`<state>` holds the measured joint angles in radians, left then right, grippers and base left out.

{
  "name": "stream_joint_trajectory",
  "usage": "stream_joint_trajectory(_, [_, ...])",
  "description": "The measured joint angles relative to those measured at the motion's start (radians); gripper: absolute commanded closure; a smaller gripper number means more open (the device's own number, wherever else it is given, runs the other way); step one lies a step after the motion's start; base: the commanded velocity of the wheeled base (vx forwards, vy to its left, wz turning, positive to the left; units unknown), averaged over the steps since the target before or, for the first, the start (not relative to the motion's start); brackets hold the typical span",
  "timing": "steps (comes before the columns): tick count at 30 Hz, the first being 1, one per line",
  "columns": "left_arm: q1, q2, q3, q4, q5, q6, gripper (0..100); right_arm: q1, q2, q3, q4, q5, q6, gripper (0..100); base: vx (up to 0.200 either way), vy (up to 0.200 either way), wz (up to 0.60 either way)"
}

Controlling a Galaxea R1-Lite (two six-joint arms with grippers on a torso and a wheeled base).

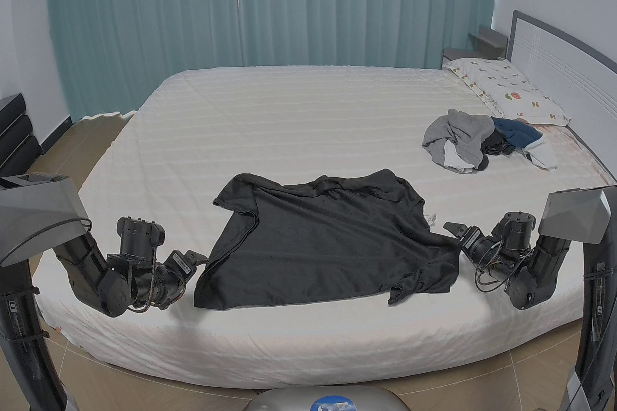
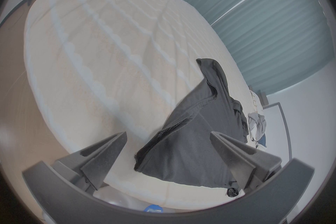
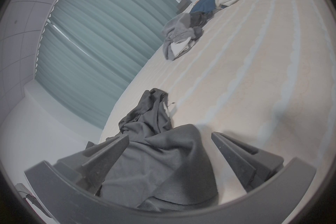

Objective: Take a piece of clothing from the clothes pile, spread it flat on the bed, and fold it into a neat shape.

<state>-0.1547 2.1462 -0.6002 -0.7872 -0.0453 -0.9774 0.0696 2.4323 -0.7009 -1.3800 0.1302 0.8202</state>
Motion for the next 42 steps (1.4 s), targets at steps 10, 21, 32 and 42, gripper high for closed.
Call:
stream_joint_trajectory(10, [-0.071, 0.011, -0.019, -0.010, 0.011, 0.029, 0, -0.010, -0.014, 0.053, -0.033, 0.011, 0.004, 0, 0.000, 0.000, 0.00])
stream_joint_trajectory(21, [-0.086, 0.046, -0.012, -0.013, 0.026, 0.030, 0, -0.018, -0.018, 0.091, -0.040, 0.015, 0.002, 0, 0.000, 0.000, 0.00])
stream_joint_trajectory(32, [-0.096, 0.096, -0.055, -0.013, 0.073, 0.041, 0, -0.003, -0.012, 0.101, -0.039, 0.014, 0.002, 0, 0.000, 0.000, 0.00])
stream_joint_trajectory(42, [-0.104, 0.146, -0.070, -0.015, 0.129, 0.133, 100, 0.016, -0.028, 0.146, -0.044, 0.012, -0.002, 0, 0.000, 0.000, 0.00])
